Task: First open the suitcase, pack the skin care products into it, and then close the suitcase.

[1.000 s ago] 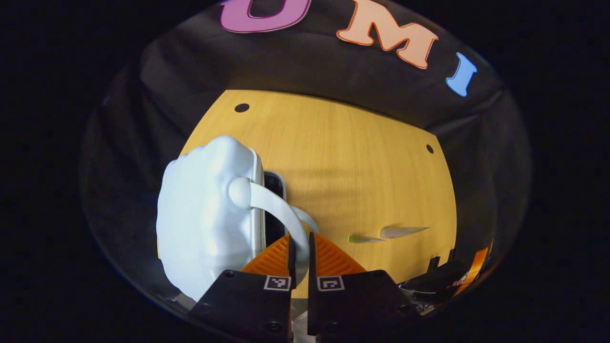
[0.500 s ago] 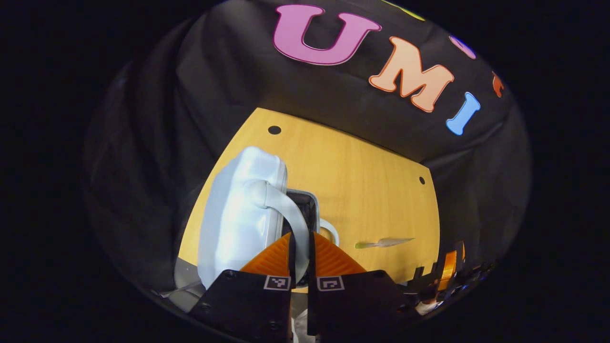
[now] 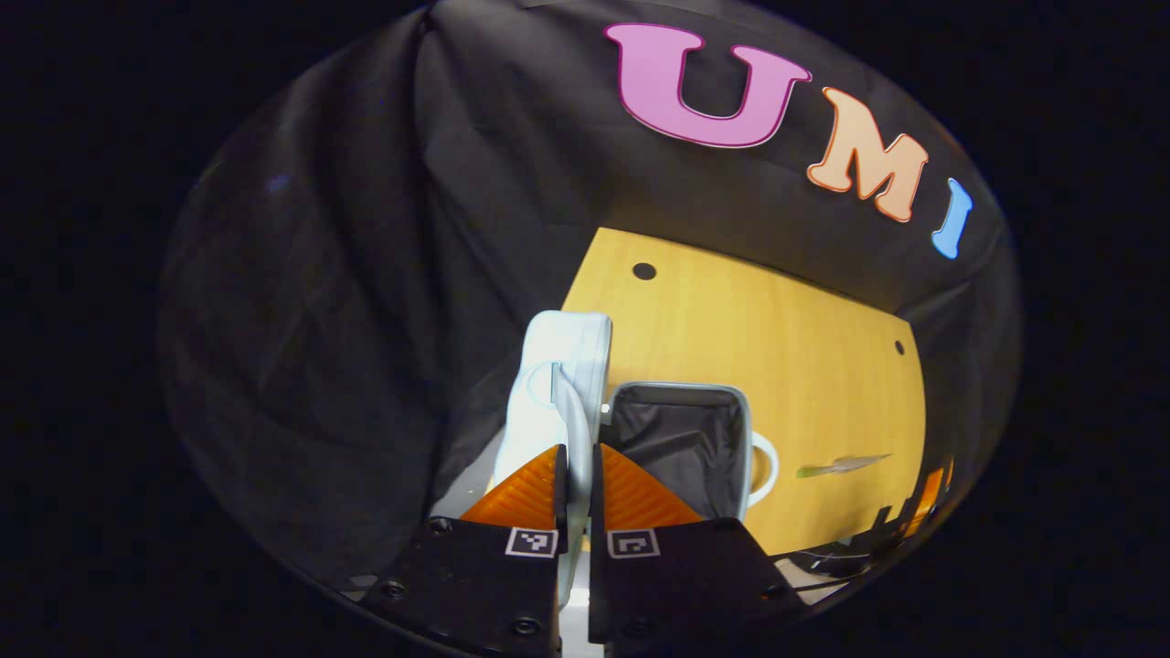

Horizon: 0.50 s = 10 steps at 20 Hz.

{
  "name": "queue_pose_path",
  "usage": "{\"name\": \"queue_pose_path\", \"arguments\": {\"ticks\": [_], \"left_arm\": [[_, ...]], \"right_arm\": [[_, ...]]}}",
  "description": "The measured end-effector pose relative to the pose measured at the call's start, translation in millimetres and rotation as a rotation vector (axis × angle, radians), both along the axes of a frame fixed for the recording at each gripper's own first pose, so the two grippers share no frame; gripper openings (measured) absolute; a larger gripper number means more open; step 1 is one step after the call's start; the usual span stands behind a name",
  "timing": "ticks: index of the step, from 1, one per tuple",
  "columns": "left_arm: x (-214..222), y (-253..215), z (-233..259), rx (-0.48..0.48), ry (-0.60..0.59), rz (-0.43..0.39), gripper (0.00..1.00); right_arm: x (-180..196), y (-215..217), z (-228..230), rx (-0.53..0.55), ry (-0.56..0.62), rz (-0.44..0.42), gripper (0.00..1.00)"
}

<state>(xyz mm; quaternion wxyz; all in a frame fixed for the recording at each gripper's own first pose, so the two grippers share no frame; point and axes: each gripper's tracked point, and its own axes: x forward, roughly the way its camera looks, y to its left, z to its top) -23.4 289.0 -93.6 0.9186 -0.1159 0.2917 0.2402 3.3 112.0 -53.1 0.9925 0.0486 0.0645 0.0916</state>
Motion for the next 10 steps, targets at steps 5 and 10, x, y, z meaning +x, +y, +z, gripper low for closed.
{"name": "queue_pose_path", "arguments": {"ticks": [5,10], "left_arm": [[-19.7,77.9,-38.3,0.001,0.041,0.100,0.06],[-36.4,135.3,-101.2,0.025,0.107,0.194,0.06]], "right_arm": [[1.9,11.5,-3.6,0.005,0.011,-0.011,0.98],[-0.4,16.0,-8.3,0.015,0.024,-0.029,0.98]]}}
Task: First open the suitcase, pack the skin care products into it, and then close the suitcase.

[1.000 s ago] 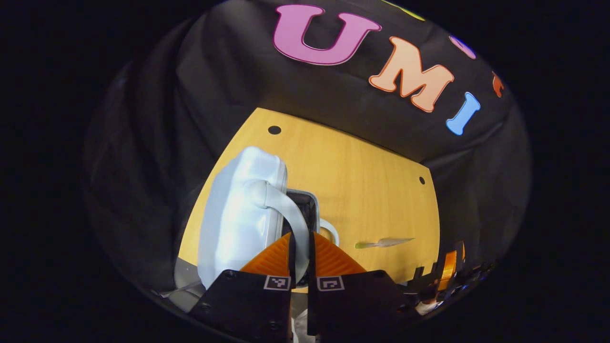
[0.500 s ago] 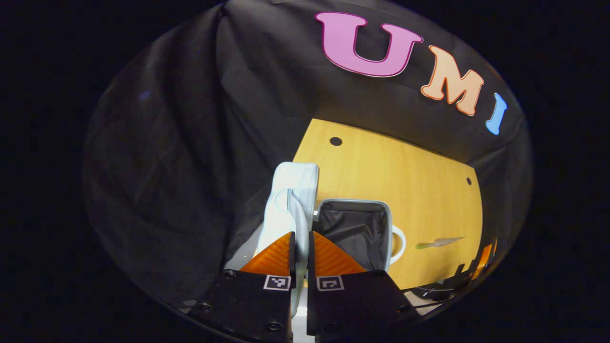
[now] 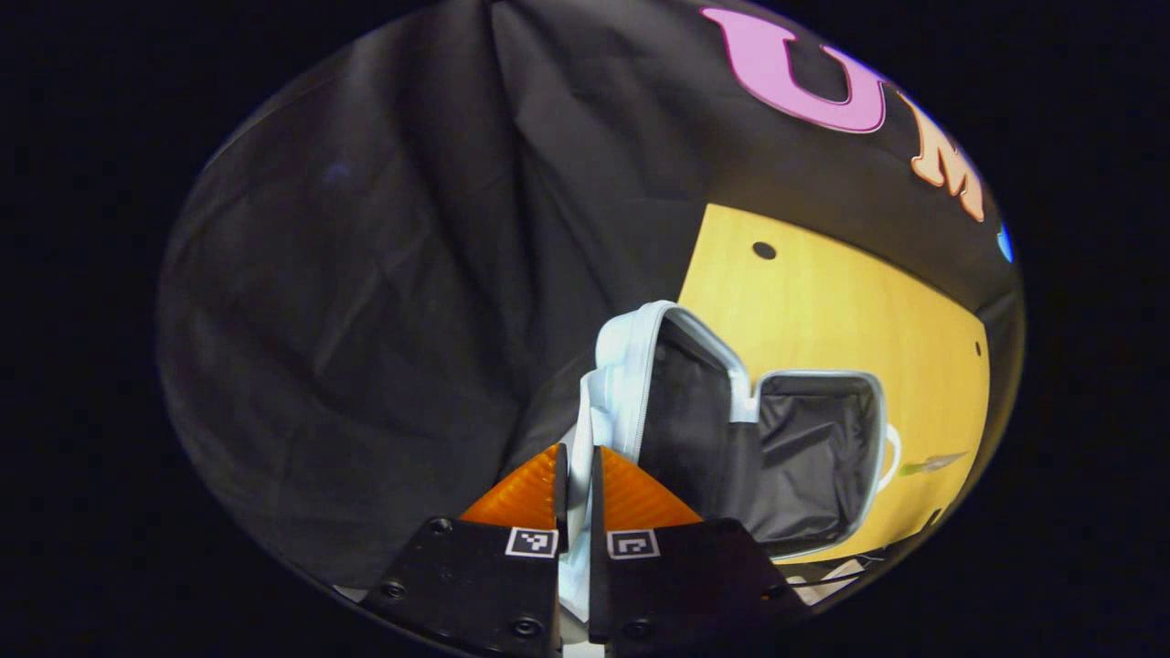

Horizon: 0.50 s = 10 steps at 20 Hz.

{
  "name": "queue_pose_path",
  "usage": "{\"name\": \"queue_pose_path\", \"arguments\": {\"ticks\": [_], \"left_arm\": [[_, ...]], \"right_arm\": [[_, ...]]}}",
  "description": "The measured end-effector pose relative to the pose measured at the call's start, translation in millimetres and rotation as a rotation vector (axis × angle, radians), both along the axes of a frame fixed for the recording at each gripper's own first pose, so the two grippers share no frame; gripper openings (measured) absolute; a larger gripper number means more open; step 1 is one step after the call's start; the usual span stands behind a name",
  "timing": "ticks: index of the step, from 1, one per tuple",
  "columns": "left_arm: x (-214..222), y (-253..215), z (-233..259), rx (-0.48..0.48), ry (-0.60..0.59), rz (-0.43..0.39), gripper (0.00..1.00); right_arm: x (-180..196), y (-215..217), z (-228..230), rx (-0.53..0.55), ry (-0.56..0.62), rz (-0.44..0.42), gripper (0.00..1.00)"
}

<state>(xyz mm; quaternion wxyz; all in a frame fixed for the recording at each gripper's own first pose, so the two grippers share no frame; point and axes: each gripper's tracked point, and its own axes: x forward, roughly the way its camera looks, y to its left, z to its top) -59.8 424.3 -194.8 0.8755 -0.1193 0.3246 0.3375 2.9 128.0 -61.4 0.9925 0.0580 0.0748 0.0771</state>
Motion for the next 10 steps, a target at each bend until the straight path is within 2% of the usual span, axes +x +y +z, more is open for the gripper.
{"name": "queue_pose_path", "arguments": {"ticks": [1,2,6,10], "left_arm": [[0.0,9.8,-13.8,0.002,0.008,0.010,0.05],[-1.0,16.5,-26.1,-0.003,0.013,0.022,0.05],[3.8,33.5,-84.1,-0.039,0.031,0.039,0.05],[7.5,39.1,-116.6,-0.075,0.056,0.039,0.05]], "right_arm": [[-1.4,-0.5,-0.6,0.004,0.006,-0.005,0.94],[-3.0,-1.1,-2.1,0.006,0.010,-0.010,0.98],[-9.1,-11.4,-6.8,-0.019,0.026,-0.040,0.98],[-15.5,-17.7,-10.4,-0.016,0.044,-0.063,0.98]]}}
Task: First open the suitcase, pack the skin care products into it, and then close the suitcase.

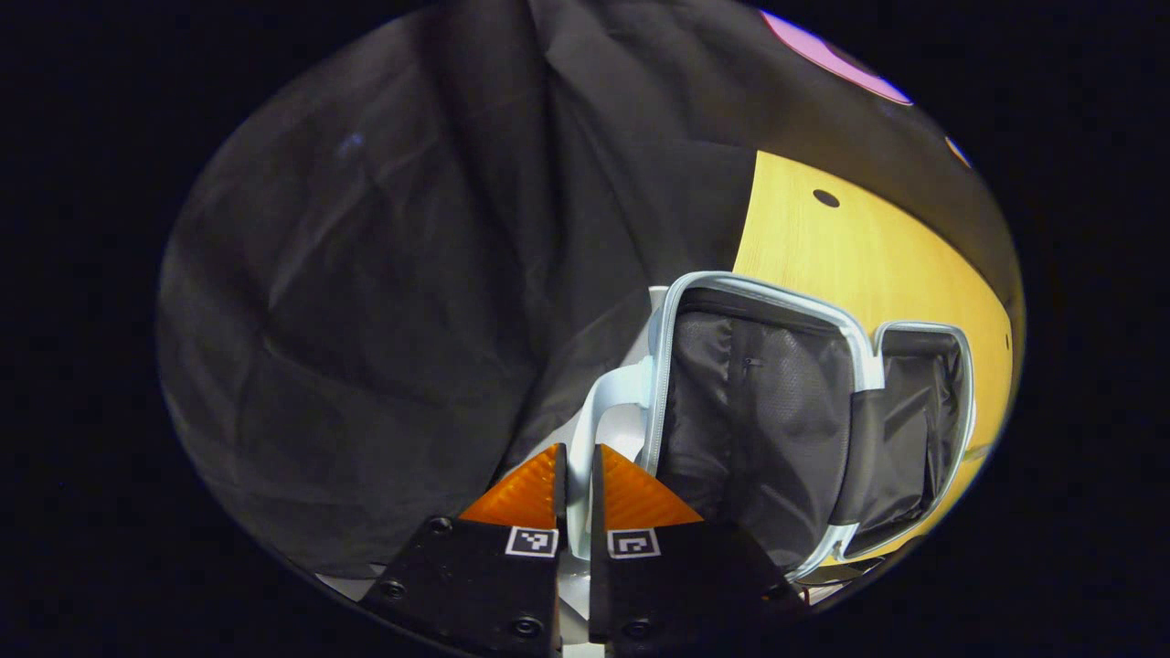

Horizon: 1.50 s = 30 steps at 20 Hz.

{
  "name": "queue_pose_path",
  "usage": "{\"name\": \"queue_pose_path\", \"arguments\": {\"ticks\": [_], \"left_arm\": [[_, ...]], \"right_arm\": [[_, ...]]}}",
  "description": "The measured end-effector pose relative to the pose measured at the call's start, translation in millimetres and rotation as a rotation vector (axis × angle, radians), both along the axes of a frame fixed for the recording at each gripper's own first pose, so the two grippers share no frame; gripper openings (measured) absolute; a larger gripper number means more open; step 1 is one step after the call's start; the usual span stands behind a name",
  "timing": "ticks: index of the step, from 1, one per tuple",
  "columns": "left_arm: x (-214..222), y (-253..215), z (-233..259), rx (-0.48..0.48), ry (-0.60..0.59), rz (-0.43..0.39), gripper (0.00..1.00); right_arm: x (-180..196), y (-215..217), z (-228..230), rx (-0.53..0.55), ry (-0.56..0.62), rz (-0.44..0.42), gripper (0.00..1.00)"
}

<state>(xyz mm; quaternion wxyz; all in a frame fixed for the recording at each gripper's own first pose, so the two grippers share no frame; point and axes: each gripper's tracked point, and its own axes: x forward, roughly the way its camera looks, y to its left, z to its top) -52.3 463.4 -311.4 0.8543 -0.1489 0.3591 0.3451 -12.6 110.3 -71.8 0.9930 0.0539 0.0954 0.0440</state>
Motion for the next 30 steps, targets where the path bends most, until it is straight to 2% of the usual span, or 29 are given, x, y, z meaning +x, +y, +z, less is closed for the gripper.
{"name": "queue_pose_path", "arguments": {"ticks": [6,7,9,10,11,12,13,17,19,23,27,30], "left_arm": [[6.1,5.3,-17.3,-0.022,0.042,-0.014,0.07],[8.6,-2.7,-15.6,-0.043,0.025,-0.031,0.13],[13.7,-15.7,-16.3,-0.088,-0.014,-0.062,0.08],[16.6,-18.2,-14.4,-0.077,-0.008,-0.062,0.08],[22.3,-21.0,-14.5,-0.053,-0.007,-0.068,0.26],[26.3,-27.3,-11.5,-0.031,-0.011,-0.080,0.20],[27.2,-34.9,-5.9,-0.008,-0.014,-0.096,0.47],[30.6,-79.4,21.3,0.060,-0.035,-0.154,0.98],[32.7,-114.2,35.3,0.070,-0.053,-0.185,0.97],[42.5,-212.9,61.6,0.016,-0.136,-0.251,0.96],[59.4,-319.5,83.1,-0.021,-0.227,-0.308,0.96],[78.3,-394.7,78.5,-0.060,-0.241,-0.336,0.94]], "right_arm": [[-8.1,-7.8,-4.1,-0.020,0.013,-0.025,0.98],[-8.6,-8.3,-4.8,-0.025,0.015,-0.026,0.98],[-9.5,-8.6,-6.0,-0.033,0.020,-0.025,0.98],[-9.4,-8.9,-7.5,-0.038,0.022,-0.025,0.98],[-7.7,-10.0,-8.1,-0.043,0.023,-0.024,0.98],[-8.1,-11.1,-9.6,-0.046,0.024,-0.023,0.98],[-6.8,-12.3,-11.2,-0.046,0.029,-0.021,0.98],[1.3,-20.6,-22.7,-0.038,0.056,-0.007,0.98],[9.0,-24.1,-30.6,-0.030,0.072,0.011,0.98],[28.3,-35.3,-48.9,-0.023,0.113,0.090,0.98],[47.4,-44.2,-76.2,-0.043,0.188,0.232,0.98],[56.0,-48.0,-101.6,-0.076,0.250,0.357,0.95]]}}
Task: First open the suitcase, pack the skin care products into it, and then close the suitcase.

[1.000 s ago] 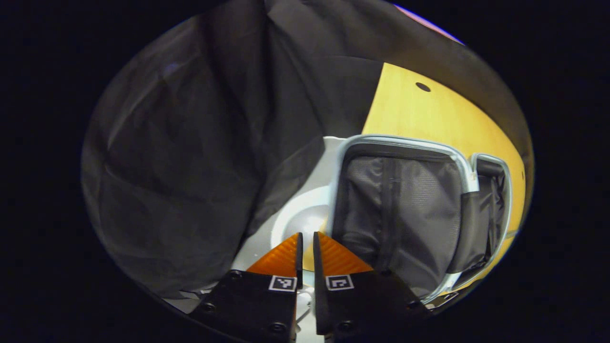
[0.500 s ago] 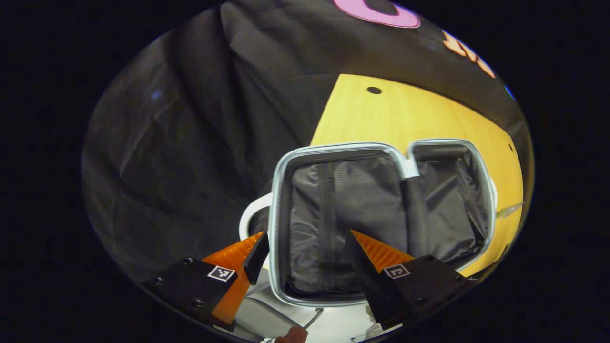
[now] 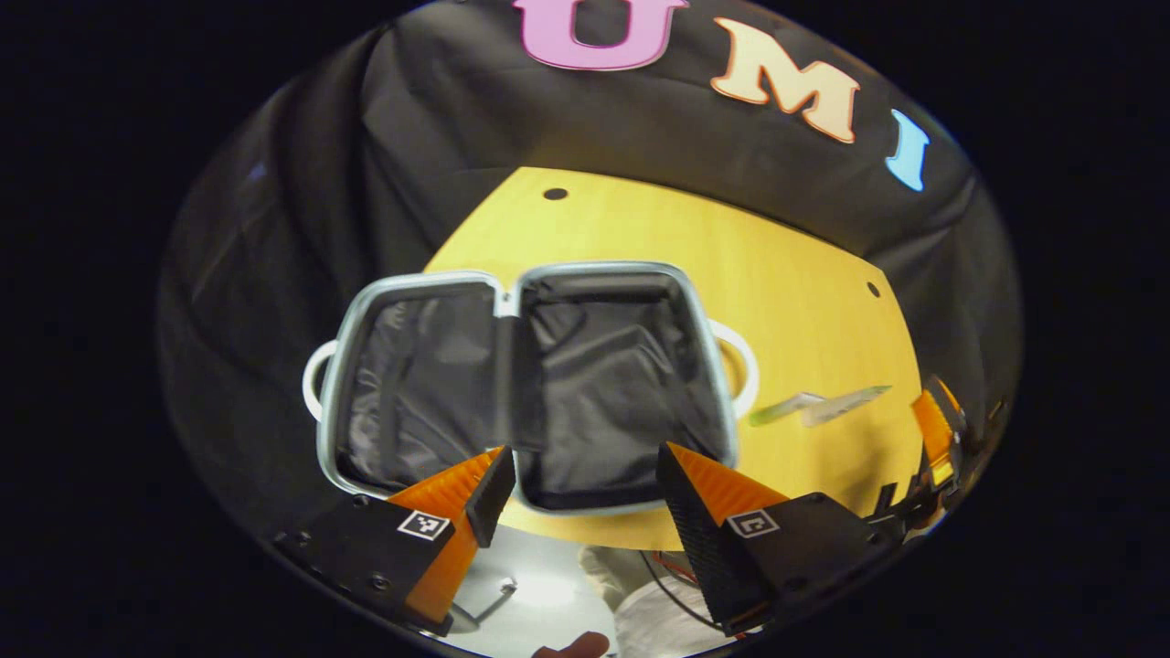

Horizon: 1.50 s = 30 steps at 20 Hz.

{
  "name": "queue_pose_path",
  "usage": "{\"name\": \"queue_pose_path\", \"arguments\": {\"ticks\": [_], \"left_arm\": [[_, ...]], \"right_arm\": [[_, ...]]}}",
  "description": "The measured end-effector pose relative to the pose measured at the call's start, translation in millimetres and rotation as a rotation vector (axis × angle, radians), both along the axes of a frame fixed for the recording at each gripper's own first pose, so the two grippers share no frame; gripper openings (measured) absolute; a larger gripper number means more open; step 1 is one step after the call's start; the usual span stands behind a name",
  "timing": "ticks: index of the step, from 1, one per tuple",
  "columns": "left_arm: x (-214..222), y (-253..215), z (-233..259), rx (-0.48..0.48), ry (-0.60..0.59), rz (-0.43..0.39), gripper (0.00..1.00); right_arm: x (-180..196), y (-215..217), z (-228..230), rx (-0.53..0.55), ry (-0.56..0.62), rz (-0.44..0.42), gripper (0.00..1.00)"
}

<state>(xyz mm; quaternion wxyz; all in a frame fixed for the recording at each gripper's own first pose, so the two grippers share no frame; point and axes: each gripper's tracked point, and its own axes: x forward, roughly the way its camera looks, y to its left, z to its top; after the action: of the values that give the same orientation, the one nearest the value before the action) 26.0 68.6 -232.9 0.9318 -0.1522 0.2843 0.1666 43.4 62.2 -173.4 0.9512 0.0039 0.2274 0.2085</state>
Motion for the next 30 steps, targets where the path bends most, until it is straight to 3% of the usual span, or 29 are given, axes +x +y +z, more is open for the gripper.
{"name": "queue_pose_path", "arguments": {"ticks": [4,8,11,16,20,22,24,26,29,30], "left_arm": [[31.3,-81.2,-24.0,-0.067,0.010,-0.021,0.94],[62.9,-129.5,-43.2,-0.099,-0.007,-0.013,0.94],[85.4,-140.7,-47.0,-0.090,-0.053,0.018,0.95],[145.3,-144.3,-37.3,-0.044,-0.258,0.022,0.96],[171.9,-135.6,-54.7,-0.008,-0.258,0.036,0.96],[185.8,-137.2,-63.0,-0.053,-0.277,0.046,0.95],[193.8,-140.0,-67.9,-0.096,-0.298,0.057,0.90],[195.3,-138.9,-74.6,-0.098,-0.285,0.075,0.75],[201.2,-141.0,-74.7,-0.113,-0.311,0.071,0.66],[198.4,-136.0,-75.1,-0.106,-0.312,0.094,0.54]], "right_arm": [[5.9,-4.3,-25.2,0.000,0.086,0.142,0.98],[9.9,-13.2,-52.3,-0.023,0.142,0.224,0.98],[9.7,-8.2,-77.4,-0.021,0.197,0.256,0.99],[5.8,-4.4,-117.4,-0.055,0.247,0.279,0.98],[0.8,-1.9,-142.3,-0.053,0.281,0.278,0.98],[3.2,-3.4,-152.4,-0.054,0.288,0.265,0.98],[3.6,-1.1,-159.4,-0.036,0.302,0.258,0.98],[4.3,6.7,-164.1,-0.024,0.312,0.258,0.98],[6.9,15.0,-166.1,-0.011,0.299,0.264,0.99],[6.9,18.2,-166.9,-0.005,0.298,0.265,0.98]]}}
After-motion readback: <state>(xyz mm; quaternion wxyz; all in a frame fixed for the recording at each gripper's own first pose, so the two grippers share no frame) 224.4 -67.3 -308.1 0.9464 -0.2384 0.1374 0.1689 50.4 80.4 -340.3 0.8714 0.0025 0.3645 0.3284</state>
